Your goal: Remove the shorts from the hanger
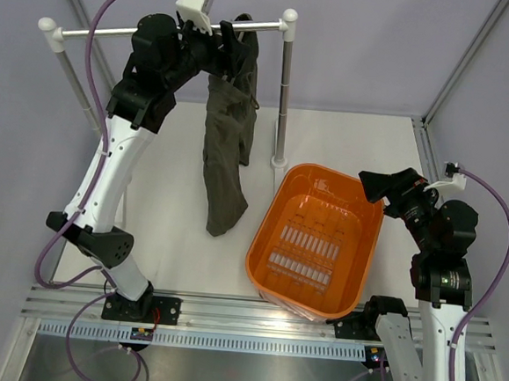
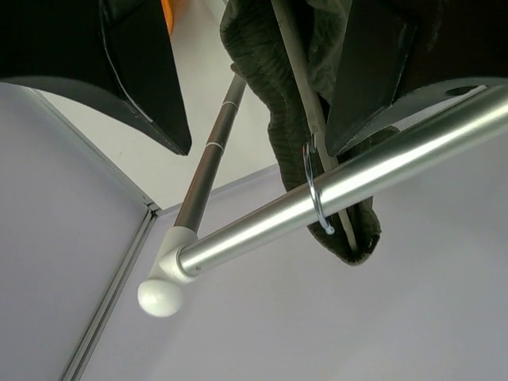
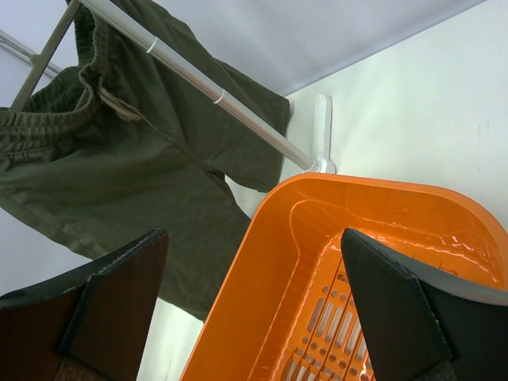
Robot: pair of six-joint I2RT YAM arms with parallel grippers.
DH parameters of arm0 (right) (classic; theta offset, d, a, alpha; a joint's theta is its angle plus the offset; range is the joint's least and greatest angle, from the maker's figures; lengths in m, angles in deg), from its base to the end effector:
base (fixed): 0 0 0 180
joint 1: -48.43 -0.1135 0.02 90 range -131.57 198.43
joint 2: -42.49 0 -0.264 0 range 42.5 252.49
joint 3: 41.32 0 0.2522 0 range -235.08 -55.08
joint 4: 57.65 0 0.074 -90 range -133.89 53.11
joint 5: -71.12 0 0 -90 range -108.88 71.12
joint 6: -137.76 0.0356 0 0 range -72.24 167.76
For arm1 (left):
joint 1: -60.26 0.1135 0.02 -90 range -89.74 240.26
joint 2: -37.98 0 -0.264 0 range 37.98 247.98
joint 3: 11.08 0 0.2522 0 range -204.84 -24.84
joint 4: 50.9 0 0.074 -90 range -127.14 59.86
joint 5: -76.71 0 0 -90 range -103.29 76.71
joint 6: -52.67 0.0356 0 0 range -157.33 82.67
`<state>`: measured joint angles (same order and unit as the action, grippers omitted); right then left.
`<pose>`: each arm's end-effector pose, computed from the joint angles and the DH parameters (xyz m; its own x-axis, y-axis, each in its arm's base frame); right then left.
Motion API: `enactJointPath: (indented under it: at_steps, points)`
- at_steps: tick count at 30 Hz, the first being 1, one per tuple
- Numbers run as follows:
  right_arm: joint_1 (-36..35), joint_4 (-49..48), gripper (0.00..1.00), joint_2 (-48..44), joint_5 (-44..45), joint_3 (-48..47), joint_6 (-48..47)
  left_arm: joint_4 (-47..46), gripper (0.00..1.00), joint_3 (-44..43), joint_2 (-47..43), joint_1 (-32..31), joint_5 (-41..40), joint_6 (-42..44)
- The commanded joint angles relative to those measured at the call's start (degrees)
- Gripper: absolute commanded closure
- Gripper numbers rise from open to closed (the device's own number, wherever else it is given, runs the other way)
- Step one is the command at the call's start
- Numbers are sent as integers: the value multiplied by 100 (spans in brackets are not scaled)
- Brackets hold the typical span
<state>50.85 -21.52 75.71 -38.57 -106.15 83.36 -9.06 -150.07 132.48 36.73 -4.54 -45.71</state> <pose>0.1215 0.0069 0.3818 -0.2362 0.5586 -0.7951 -0.1947 0.7745 0.6019 0.3001 -0.1366 0.5585 -0.0359 -0.1415 -0.9893 0.5344 0.8338 -0.1386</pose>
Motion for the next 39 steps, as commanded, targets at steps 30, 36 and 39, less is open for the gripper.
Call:
enactJointPath:
  at_steps: [30,36,39]
  points:
    - [22,-672,0,396,-115,343,-141,-355,35,-309,886,-11,-699,697]
    - [22,-760,1,476,-167,387,-123,-127,38,-265,877,-11,-849,794]
    - [22,-813,0,485,-185,431,-97,-101,42,-125,807,-11,-1051,803]
